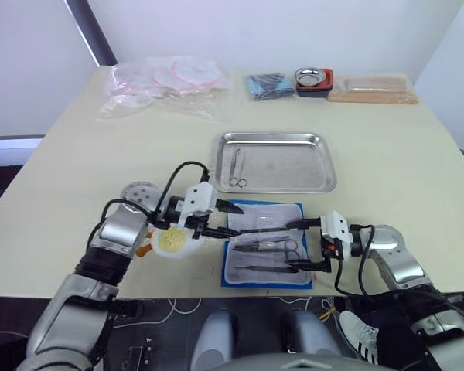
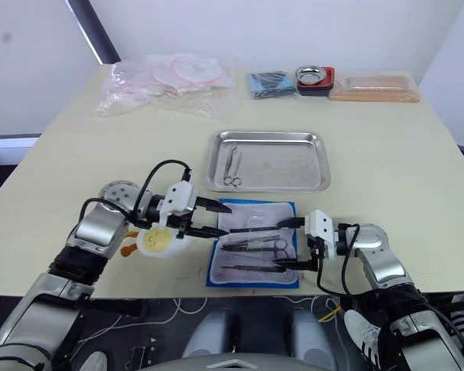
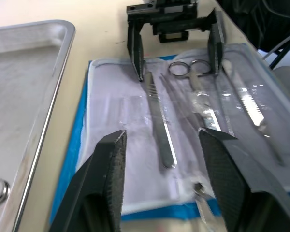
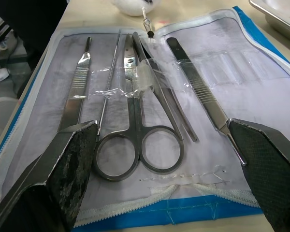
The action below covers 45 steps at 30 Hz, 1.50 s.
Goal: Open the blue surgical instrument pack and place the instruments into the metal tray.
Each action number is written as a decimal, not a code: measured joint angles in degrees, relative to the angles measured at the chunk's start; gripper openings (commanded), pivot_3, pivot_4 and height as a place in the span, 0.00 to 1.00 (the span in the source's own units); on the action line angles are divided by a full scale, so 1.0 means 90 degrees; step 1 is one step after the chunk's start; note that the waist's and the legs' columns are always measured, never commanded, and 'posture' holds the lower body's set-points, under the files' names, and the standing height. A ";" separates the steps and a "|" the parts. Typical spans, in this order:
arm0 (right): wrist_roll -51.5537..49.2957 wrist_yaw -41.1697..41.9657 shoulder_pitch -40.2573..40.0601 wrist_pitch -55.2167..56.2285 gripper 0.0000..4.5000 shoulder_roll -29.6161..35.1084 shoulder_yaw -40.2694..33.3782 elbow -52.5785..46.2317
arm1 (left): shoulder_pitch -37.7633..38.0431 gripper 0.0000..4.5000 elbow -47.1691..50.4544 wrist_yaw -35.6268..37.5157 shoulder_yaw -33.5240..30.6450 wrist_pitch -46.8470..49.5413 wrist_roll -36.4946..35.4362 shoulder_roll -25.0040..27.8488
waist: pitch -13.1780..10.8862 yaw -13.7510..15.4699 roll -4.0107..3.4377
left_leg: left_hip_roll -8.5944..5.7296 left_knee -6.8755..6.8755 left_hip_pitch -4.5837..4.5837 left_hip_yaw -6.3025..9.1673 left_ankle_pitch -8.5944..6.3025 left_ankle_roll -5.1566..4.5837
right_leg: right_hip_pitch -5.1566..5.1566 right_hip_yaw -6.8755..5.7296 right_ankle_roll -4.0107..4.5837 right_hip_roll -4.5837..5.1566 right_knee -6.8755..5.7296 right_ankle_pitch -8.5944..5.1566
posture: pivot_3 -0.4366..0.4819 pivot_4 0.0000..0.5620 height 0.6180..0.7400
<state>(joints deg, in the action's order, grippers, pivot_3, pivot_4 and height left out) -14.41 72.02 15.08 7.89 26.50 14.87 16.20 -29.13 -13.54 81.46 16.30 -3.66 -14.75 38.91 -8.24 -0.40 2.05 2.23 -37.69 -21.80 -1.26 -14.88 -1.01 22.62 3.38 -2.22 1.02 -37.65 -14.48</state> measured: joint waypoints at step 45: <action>0.0059 -0.0143 -0.0020 -0.0007 1.00 -0.0019 0.0036 -0.0016 | -0.0141 0.01 -0.0789 0.0002 -0.0006 -0.0507 0.0871 -0.0464 | 0.0041 -0.0031 -0.0024 | 0.0004 -0.0013 -0.0002 0.0012 -0.0001 -0.0001 | -0.0002 -0.0003 0.0000 0.0000 -0.0007 0.0000 | 0.48 0.27 1.00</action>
<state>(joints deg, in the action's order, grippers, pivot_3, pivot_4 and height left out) -13.88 70.74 14.90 7.83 26.33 15.20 16.06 -30.40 -20.64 81.48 16.24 -8.23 -6.91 34.74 -7.87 -0.68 1.84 2.26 -37.81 -21.82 -1.15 -14.89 -1.01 22.60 3.35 -2.22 1.02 -37.71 -14.48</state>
